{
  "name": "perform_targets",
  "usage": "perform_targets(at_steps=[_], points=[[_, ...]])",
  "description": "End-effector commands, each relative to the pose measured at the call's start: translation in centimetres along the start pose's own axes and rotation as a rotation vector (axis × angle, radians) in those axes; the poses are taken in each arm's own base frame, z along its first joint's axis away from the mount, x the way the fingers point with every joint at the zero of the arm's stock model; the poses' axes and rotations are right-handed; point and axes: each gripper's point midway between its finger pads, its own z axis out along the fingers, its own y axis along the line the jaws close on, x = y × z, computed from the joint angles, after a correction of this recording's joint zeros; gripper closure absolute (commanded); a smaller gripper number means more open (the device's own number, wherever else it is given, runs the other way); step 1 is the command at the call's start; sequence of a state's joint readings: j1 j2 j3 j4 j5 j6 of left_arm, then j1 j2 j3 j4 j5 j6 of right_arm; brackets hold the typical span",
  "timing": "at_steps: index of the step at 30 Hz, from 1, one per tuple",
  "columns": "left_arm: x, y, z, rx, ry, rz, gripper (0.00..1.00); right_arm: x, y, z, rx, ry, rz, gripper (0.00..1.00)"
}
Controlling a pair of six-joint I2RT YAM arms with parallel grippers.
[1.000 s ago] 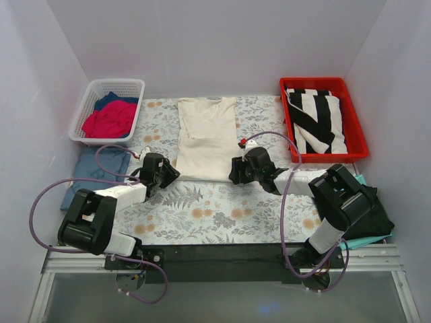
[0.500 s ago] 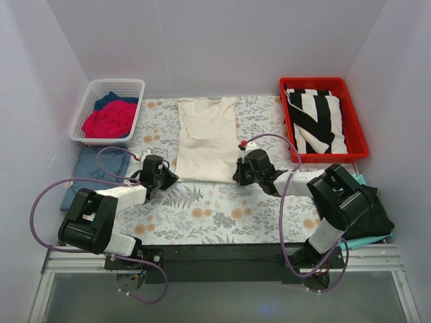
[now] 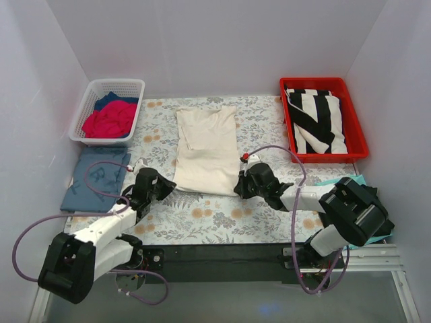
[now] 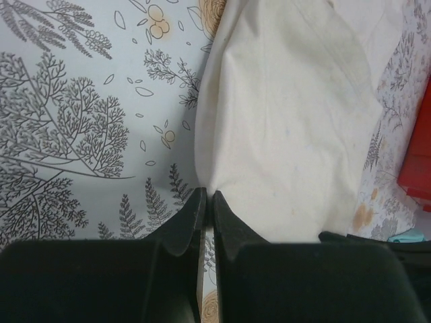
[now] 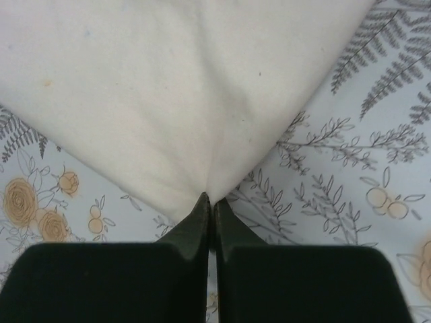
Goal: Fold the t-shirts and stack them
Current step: Fold the tshirt
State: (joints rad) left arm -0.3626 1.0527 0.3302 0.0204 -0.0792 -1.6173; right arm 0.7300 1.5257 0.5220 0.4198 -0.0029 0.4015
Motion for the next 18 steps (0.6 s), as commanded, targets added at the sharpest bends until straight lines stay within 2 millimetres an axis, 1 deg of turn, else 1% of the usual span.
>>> perform_targets(at_steps=[1, 2, 3, 4, 5, 6, 7, 8, 9, 10, 11, 12, 13, 14, 15, 16, 17, 18], points=[[-0.3, 2.5, -0.9, -0.097, -0.065, -0.05, 1.0, 4.1, -0.2, -1.6, 0.056, 0.095, -0.008, 0.99], [-0.1, 2.8, -1.1, -0.106, -0.065, -0.056, 1.0, 3.8, 0.0, -1.9, 0.065, 0.074, -0.012, 0.99], [0.1, 3.1, -1.4, -0.104, -0.072, -0.068, 1.0, 4.3, 0.0, -2.1, 0.075, 0.08, -0.014, 0.99], [0.0, 3.3, -1.6, -0.106, -0.082, -0.082, 1.0, 4.7, 0.6, -2.3, 0.067, 0.083, -0.027, 0.99], [0.2, 3.8, -1.9, -0.124, -0.088, -0.103, 1.0, 4.6, 0.7, -2.6, 0.077, 0.072, -0.02, 0.99], [0.2, 3.8, -2.2, -0.118, -0.103, -0.115, 1.0, 4.9, 0.8, -2.7, 0.081, 0.076, -0.022, 0.99], [0.2, 3.9, -2.4, -0.119, -0.114, -0.124, 1.0, 5.6, 1.2, -3.0, 0.081, 0.09, -0.029, 0.99], [0.2, 4.5, -2.6, -0.141, -0.131, -0.139, 1.0, 5.6, 1.2, -3.2, 0.089, 0.079, -0.023, 0.99], [-0.1, 4.1, -3.0, -0.123, -0.15, -0.152, 1.0, 5.9, 1.8, -3.4, 0.08, 0.081, -0.034, 0.99], [0.1, 4.6, -3.2, -0.138, -0.153, -0.154, 1.0, 6.1, 1.8, -3.6, 0.089, 0.08, -0.032, 0.99], [0.1, 4.4, -3.4, -0.131, -0.162, -0.154, 1.0, 6.1, 1.8, -3.8, 0.097, 0.073, -0.032, 0.99], [-0.4, 4.2, -3.7, -0.122, -0.189, -0.173, 1.0, 6.3, 2.3, -3.9, 0.09, 0.075, -0.038, 0.99], [-0.5, 4.2, -3.9, -0.128, -0.196, -0.173, 1.0, 5.9, 2.6, -4.1, 0.087, 0.062, -0.039, 0.99], [-0.5, 4.0, -4.1, -0.12, -0.199, -0.173, 1.0, 5.8, 2.6, -4.3, 0.102, 0.057, -0.043, 0.99], [-0.9, 3.9, -4.3, -0.124, -0.221, -0.187, 1.0, 5.8, 3.2, -4.5, 0.092, 0.054, -0.051, 0.99], [-1.0, 3.8, -4.6, -0.124, -0.226, -0.185, 1.0, 5.2, 3.8, -4.8, 0.084, 0.036, -0.051, 0.99], [-1.0, 3.6, -4.7, -0.122, -0.225, -0.181, 1.0, 5.0, 3.7, -5.0, 0.105, 0.03, -0.058, 0.99], [-1.1, 3.5, -4.9, -0.124, -0.234, -0.186, 1.0, 5.0, 4.4, -5.3, 0.093, 0.024, -0.064, 0.99]])
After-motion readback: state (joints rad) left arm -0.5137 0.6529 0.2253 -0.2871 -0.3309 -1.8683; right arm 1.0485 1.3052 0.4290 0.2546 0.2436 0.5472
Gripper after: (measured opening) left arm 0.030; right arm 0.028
